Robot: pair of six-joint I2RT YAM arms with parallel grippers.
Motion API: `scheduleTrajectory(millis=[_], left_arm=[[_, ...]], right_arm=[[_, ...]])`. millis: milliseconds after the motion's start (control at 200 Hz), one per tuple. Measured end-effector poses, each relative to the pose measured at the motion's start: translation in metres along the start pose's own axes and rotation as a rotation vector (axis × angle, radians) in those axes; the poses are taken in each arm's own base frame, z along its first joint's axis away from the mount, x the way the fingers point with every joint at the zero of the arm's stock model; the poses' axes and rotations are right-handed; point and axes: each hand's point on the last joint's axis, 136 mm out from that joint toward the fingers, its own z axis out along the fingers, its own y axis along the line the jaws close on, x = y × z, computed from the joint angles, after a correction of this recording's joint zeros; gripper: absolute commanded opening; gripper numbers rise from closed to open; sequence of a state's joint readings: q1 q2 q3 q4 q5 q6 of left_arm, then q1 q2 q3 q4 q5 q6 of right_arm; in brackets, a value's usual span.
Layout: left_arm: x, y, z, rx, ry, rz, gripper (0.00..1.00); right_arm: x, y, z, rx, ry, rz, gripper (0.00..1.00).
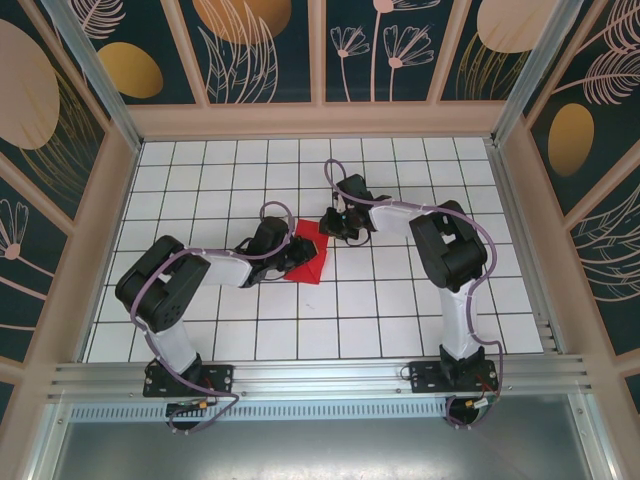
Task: Fold a paper plane with a square sheet of paper (pick it up from the middle)
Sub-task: Fold the triangle a second time at the center of the table.
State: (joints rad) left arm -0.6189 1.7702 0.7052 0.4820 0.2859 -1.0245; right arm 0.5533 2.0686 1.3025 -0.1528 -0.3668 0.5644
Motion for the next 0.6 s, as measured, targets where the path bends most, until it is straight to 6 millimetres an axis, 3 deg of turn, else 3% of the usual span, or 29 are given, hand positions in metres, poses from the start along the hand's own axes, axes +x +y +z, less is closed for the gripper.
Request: scheduleTrajectory(millis=[600], left_arm=[[-0.006, 0.013, 0.002, -0.051, -0.044, -0.042, 0.19]], right_arm=[[0.000, 0.000, 0.000, -0.015, -0.011, -0.006, 0.21]])
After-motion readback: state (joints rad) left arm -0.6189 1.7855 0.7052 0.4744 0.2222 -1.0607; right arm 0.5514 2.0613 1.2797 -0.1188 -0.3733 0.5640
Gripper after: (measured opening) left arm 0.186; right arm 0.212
